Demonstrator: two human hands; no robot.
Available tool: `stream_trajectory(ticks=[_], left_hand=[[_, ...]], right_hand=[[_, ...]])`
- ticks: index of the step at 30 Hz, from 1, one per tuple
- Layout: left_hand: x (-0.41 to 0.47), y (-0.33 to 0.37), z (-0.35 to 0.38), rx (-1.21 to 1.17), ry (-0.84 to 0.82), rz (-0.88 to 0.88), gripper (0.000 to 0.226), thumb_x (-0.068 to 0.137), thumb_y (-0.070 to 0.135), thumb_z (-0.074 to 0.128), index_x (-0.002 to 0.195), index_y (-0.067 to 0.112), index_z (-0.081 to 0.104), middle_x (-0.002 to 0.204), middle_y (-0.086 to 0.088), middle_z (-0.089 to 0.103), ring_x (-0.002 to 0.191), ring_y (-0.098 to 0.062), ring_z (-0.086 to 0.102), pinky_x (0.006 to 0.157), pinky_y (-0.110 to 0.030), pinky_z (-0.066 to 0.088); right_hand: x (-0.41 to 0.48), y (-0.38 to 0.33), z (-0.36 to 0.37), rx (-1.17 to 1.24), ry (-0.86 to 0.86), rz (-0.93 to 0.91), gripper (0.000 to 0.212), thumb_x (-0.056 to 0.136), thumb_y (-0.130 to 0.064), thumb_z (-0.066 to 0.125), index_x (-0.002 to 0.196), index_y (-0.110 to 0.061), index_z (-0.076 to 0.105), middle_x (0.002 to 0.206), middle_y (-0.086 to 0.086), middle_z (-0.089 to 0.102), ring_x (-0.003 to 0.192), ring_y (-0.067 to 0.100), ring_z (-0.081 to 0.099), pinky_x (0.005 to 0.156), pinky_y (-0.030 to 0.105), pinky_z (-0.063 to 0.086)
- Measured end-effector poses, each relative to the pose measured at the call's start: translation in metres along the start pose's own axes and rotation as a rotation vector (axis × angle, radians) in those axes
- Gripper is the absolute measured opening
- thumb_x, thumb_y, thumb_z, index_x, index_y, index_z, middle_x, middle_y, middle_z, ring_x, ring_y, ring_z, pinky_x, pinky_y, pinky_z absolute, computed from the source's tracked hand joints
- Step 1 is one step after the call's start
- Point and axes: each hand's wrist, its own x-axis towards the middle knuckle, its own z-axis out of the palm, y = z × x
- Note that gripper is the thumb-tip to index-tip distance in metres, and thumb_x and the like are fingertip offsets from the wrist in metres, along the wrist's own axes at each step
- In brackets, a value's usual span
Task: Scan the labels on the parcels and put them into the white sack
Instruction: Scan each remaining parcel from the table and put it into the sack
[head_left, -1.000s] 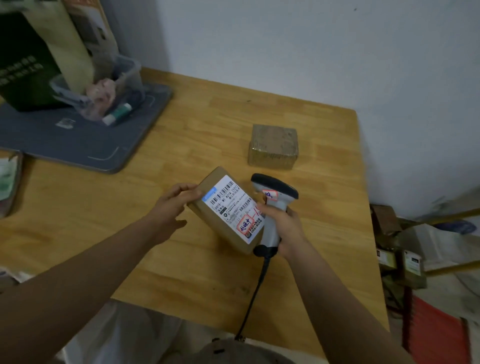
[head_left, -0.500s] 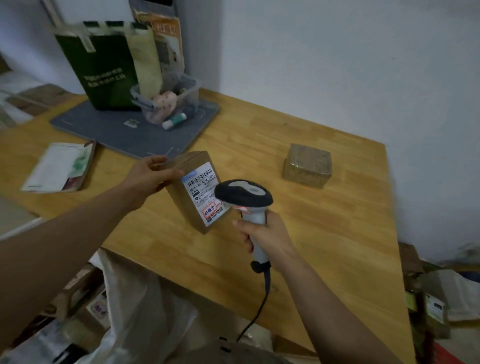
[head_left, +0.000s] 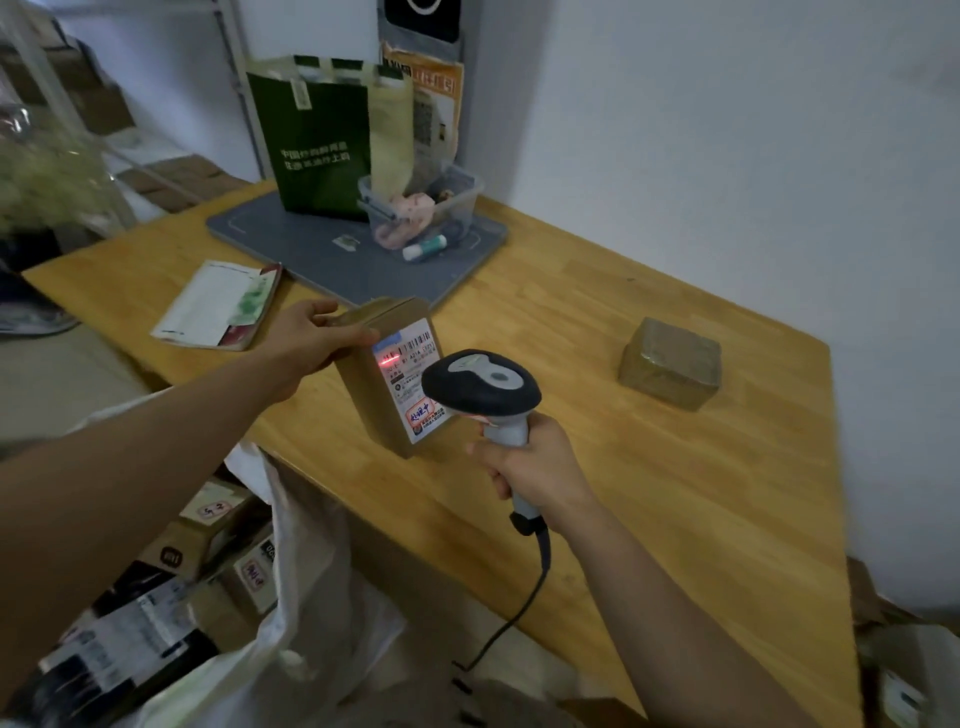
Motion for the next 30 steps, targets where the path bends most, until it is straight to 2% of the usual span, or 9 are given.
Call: stream_trajectory(ticks=[3,9,19,23,25,27,30], left_hand=[[-0.002,-0.005,-0.009,-0.009,0.017,0.003,0.084,0.067,0.028,0.084,0.139,0.016,0.042,0.119,-0.006,0.056,0.104,-0.023,0.058,0.086,-0.033,0.051],[-0.006,-0.013,-0.025,-0.012,0.057,-0.019,0.093,0.056,0.037,0.087,0.137,0.018,0.045,0.124,-0.008,0.058,0.109,-0.026,0.058,0.096,-0.042,0.051],[-0.012,-0.017,-0.040,-0.036,0.114,-0.033,0.083,0.067,0.030,0.085,0.138,0.016,0.044,0.123,-0.007,0.057,0.111,-0.025,0.056,0.098,-0.042,0.049],[-0.019,-0.021,-0.051,-0.073,0.160,-0.060,0.079,0.069,0.030,0.083,0.137,0.014,0.045,0.111,-0.004,0.058,0.106,-0.021,0.056,0.094,-0.039,0.052],[-0.023,-0.028,-0.066,-0.111,0.194,-0.091,0.074,0.071,0.034,0.082,0.134,0.012,0.049,0.114,-0.008,0.060,0.108,-0.023,0.058,0.092,-0.038,0.053],[-0.029,-0.039,-0.087,-0.113,0.278,-0.119,0.066,0.074,0.040,0.078,0.127,0.008,0.056,0.111,-0.008,0.062,0.101,-0.023,0.060,0.083,-0.033,0.052],[-0.042,-0.062,-0.125,-0.082,0.466,-0.191,0.054,0.077,0.047,0.072,0.108,0.005,0.060,0.098,-0.009,0.060,0.077,-0.018,0.056,0.072,-0.033,0.046]], right_hand=[[0.000,-0.003,0.006,-0.001,-0.012,-0.010,0.019,0.083,-0.009,0.071,0.083,-0.019,0.055,0.060,0.000,0.053,0.035,0.007,0.045,0.040,0.023,0.041],[0.000,-0.007,0.015,-0.025,-0.041,-0.028,0.018,0.083,-0.010,0.071,0.084,-0.019,0.056,0.058,-0.002,0.054,0.035,0.007,0.047,0.040,0.022,0.041],[0.002,-0.012,0.026,-0.060,-0.082,-0.072,0.020,0.083,-0.010,0.071,0.079,-0.020,0.055,0.056,-0.003,0.053,0.035,0.008,0.046,0.041,0.024,0.041],[0.006,-0.015,0.033,-0.041,-0.131,-0.070,0.021,0.082,-0.011,0.073,0.085,-0.021,0.055,0.063,0.001,0.055,0.036,0.007,0.047,0.040,0.022,0.041],[0.008,-0.015,0.039,-0.026,-0.172,-0.046,0.024,0.082,-0.012,0.074,0.090,-0.021,0.054,0.062,0.001,0.055,0.037,0.009,0.048,0.040,0.023,0.042],[0.011,-0.014,0.047,-0.018,-0.207,-0.019,0.025,0.082,-0.013,0.074,0.093,-0.020,0.054,0.060,0.002,0.055,0.038,0.010,0.048,0.040,0.025,0.043],[0.017,-0.011,0.066,-0.029,-0.253,0.004,0.020,0.082,-0.012,0.074,0.089,-0.014,0.055,0.050,-0.003,0.055,0.037,0.012,0.046,0.040,0.026,0.043]])
